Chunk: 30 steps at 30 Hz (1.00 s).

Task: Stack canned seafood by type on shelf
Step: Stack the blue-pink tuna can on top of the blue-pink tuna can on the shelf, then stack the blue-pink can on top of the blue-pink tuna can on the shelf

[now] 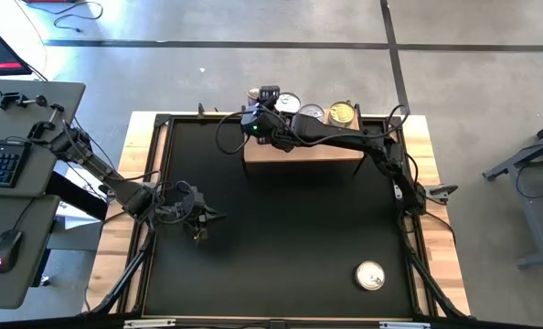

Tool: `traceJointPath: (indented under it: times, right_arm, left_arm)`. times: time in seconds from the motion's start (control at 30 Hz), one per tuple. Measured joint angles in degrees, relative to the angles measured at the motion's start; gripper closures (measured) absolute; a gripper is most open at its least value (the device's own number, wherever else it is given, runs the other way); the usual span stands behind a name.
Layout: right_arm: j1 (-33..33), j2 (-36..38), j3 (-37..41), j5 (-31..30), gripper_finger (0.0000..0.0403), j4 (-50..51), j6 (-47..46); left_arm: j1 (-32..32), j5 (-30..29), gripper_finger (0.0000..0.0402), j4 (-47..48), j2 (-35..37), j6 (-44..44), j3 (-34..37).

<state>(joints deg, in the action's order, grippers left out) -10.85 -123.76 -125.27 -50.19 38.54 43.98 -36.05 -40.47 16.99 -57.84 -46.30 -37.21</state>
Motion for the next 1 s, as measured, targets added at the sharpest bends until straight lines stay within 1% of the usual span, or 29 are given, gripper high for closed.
traceJointPath:
  times: [0.27,0.43,0.57,0.77,0.87,1.0]
  right_arm:
    - [0.32,0.00,0.00,0.09,0.0145,0.20,-0.01]
    - [0.94,0.00,0.00,0.11,0.0127,0.21,-0.02]
    - [1.71,0.00,0.00,0.26,0.0120,0.22,-0.41]
    - [2.06,0.00,-0.02,-0.71,0.0119,1.17,-5.57]
    - [2.01,0.00,-0.02,-2.51,0.0119,1.54,-5.61]
    - [2.23,0.00,-0.02,-2.65,0.0119,1.49,-5.59]
  left_arm:
    - [0.00,0.00,0.0401,0.17,0.00,0.00,0.00]
    - [0.02,0.02,0.0401,0.17,0.00,0.00,0.00]
    - [0.00,0.02,0.0401,0.17,-0.01,0.00,0.00]
    - [0.02,0.12,0.0401,0.15,-0.02,0.00,0.00]
    - [0.01,1.68,0.0402,0.15,0.00,-0.02,0.00]
    - [0.00,2.99,0.0402,0.15,-0.02,-0.04,0.00]
